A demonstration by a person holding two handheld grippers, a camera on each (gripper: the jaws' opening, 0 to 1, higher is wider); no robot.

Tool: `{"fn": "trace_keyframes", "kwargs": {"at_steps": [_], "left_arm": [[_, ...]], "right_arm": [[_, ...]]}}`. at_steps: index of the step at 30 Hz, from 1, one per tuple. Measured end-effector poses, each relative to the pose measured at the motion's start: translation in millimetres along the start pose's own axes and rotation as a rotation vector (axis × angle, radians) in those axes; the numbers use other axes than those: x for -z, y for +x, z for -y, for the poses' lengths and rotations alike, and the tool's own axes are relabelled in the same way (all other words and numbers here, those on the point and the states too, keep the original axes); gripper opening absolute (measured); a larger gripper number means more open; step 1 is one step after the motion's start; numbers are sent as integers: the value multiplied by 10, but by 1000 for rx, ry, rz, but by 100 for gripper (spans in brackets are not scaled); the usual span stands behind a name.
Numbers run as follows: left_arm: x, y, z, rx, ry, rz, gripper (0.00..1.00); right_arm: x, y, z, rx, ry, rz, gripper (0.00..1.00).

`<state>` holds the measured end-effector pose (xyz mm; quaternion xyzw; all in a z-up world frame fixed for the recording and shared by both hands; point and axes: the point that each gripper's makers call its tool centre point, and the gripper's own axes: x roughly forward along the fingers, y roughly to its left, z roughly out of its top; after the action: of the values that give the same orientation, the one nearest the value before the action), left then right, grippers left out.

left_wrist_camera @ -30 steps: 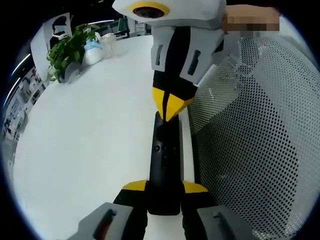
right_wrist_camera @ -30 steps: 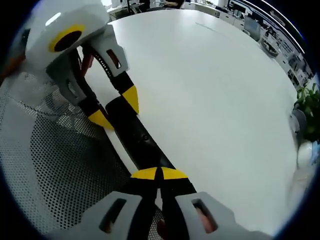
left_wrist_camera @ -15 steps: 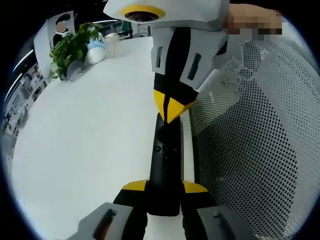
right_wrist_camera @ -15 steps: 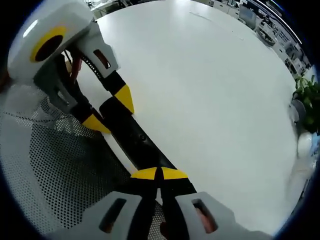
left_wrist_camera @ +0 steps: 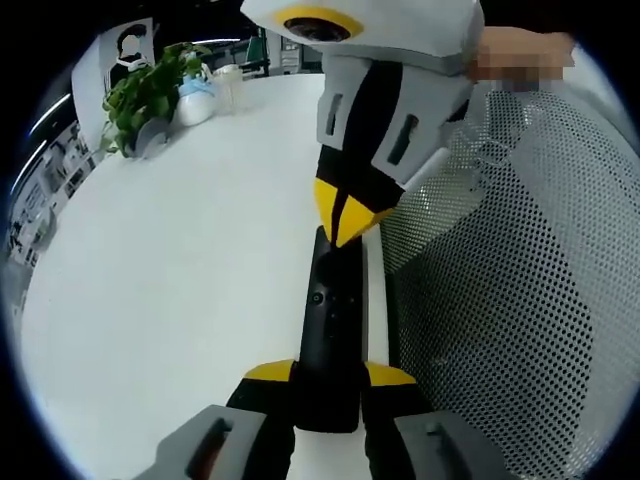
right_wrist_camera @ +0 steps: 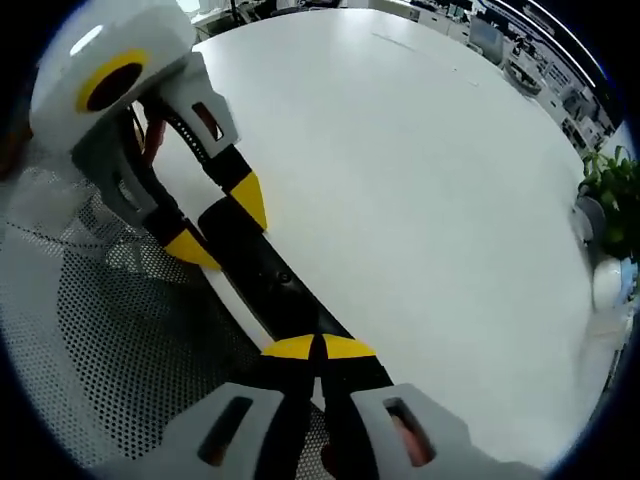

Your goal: Press the specified remote control buttons in sequence, fully releasing each button before pressing the next.

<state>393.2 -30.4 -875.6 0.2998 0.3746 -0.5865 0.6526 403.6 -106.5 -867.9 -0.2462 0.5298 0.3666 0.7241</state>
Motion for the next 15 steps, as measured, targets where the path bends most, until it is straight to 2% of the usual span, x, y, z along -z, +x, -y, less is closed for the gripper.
{"fn": "trace_keyframes", "kwargs": {"at_steps": [9, 15], "left_arm": [[-3, -2, -1, -1, 0, 4, 24], [-1, -3, -1, -1, 1, 4, 24]], "right_arm": [[-7, 4, -15, -2, -17, -7, 0], [-7, -1, -6, -19, 22, 0, 0]]}}
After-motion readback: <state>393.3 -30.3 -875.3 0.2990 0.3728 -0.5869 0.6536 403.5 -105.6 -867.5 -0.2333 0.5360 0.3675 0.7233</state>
